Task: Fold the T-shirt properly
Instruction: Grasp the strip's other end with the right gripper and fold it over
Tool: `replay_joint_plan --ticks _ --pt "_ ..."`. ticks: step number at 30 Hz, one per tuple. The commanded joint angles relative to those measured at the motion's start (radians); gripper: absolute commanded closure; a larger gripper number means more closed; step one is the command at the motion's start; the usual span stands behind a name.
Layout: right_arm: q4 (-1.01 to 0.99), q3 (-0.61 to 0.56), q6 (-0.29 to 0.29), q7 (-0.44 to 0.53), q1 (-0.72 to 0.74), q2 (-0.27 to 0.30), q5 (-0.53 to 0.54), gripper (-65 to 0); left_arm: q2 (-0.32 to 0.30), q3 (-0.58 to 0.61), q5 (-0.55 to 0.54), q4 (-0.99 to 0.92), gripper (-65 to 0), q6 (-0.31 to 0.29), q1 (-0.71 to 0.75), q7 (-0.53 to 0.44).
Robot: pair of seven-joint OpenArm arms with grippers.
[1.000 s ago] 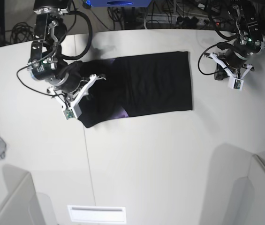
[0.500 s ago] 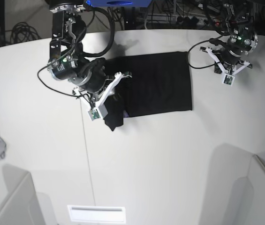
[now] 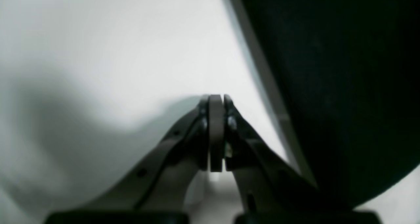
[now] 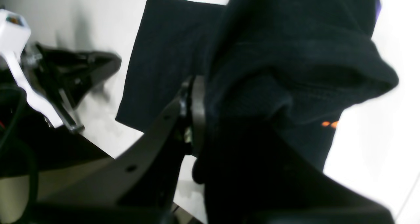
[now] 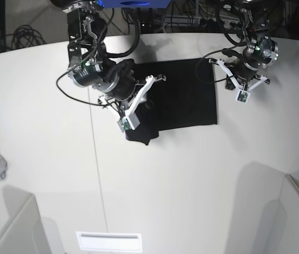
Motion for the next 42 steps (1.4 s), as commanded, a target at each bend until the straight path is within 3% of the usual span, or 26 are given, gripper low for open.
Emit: replay_joint_plan --ticks 1,7,18,28,31,37,42 --pt "0.016 -0.023 -0.005 0.027 0.010 -0.007 0.021 0.0 -0.005 0.001 -0.019 0.011 0.0 -0.012 -0.003 -0.009" --pt "0.015 -0.092 -0.020 0.048 0.019 -0.008 0.021 0.0 -0.008 0.001 -0.019 0.011 0.0 -0.012 -0.001 -0.009" --pt "-0.023 -0.100 -0.022 0.104 0.016 -0.010 0.024 0.0 -0.009 -0.003 -0.021 0.013 0.0 -0.012 0.005 -0.009" --pt "-0.089 -0.100 -0.022 0.125 0.047 -0.016 0.108 0.0 -0.006 0.000 -0.019 0.013 0.0 -0.012 0.005 -0.009" --pt "-0.089 -0.105 -0.071 0.153 0.049 -0.016 0.110 0.0 -0.006 0.001 -0.019 0.013 0.0 -0.012 0.005 -0.009" --pt "-0.154 -0.235 -0.182 0.168 0.125 -0.011 0.146 0.0 -0.005 0.001 -0.019 0.014 0.0 -0.012 0.006 -0.009" --pt "-0.188 -0.238 -0.194 0.176 0.141 -0.010 0.146 0.0 -0.009 -0.009 -0.025 0.013 0.0 -0.012 0.006 -0.009"
